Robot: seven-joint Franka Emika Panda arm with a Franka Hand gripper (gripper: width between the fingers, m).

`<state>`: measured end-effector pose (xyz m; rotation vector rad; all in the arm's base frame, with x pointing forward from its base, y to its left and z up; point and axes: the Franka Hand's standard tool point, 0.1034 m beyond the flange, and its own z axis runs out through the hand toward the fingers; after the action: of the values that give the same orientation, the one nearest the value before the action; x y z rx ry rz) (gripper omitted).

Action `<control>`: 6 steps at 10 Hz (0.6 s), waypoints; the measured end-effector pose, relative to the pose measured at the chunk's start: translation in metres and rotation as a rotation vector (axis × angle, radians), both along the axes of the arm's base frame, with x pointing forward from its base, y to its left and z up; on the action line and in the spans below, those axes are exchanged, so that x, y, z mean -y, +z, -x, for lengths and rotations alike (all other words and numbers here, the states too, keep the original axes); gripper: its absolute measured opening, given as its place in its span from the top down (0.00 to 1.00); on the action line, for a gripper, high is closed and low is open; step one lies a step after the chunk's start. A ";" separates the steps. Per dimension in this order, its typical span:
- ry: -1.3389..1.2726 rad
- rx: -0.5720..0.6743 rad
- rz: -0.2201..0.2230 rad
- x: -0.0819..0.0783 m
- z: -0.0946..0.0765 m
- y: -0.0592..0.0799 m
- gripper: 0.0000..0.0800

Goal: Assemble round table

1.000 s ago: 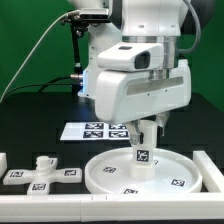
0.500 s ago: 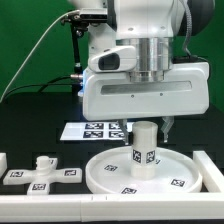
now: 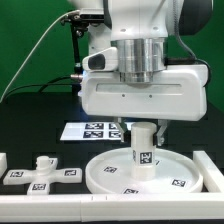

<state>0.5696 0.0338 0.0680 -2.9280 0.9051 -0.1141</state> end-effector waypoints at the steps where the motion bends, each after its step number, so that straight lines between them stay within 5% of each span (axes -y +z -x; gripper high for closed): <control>1: -0.182 -0.004 -0.036 0.003 0.001 0.000 0.49; 4: -0.164 -0.009 -0.041 0.003 0.001 0.000 0.47; 5: 0.001 -0.025 -0.023 -0.001 0.000 0.002 0.27; 6: 0.215 -0.018 -0.003 -0.004 -0.001 0.003 0.21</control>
Offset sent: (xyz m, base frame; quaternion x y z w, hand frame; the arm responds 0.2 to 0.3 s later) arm 0.0000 0.0000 0.0000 0.0000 0.0000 -0.0650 0.9979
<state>0.5707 0.0382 0.0705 -3.0043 0.5862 -0.0732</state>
